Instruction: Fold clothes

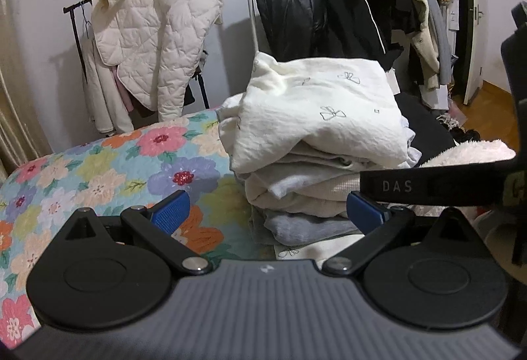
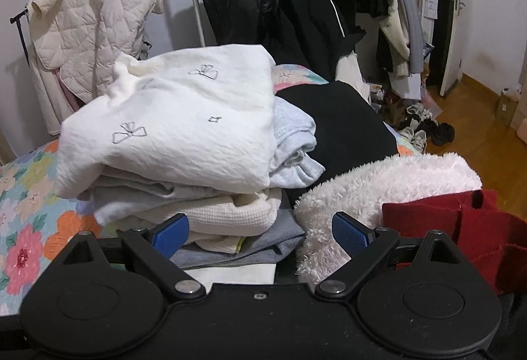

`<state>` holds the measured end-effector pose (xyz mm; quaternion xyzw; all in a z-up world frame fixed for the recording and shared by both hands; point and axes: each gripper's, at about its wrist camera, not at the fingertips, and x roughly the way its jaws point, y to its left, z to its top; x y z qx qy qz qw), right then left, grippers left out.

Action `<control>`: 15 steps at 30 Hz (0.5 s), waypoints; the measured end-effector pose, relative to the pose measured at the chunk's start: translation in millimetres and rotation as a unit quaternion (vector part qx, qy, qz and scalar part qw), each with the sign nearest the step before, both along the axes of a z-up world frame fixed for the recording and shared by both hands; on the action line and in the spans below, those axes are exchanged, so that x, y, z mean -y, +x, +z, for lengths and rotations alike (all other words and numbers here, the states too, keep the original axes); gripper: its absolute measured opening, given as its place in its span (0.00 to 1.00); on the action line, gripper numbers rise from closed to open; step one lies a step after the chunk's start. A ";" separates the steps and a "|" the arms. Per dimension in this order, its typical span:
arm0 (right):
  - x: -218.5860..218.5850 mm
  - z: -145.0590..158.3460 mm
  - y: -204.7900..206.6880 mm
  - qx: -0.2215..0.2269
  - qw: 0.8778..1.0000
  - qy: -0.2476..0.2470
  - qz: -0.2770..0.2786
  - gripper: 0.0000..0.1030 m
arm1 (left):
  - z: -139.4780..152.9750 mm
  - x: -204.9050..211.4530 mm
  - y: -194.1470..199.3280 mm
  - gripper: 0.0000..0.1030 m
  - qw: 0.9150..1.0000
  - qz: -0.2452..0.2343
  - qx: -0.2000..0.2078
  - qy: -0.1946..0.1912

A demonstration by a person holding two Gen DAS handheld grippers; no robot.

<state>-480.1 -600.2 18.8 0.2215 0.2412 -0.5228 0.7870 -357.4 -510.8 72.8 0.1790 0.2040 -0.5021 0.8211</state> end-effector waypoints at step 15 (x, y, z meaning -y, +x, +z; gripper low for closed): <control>5.5 -12.7 5.5 0.000 1.000 0.022 0.000 0.93 | -12.2 -2.5 1.0 1.00 0.999 0.023 -0.033 0.029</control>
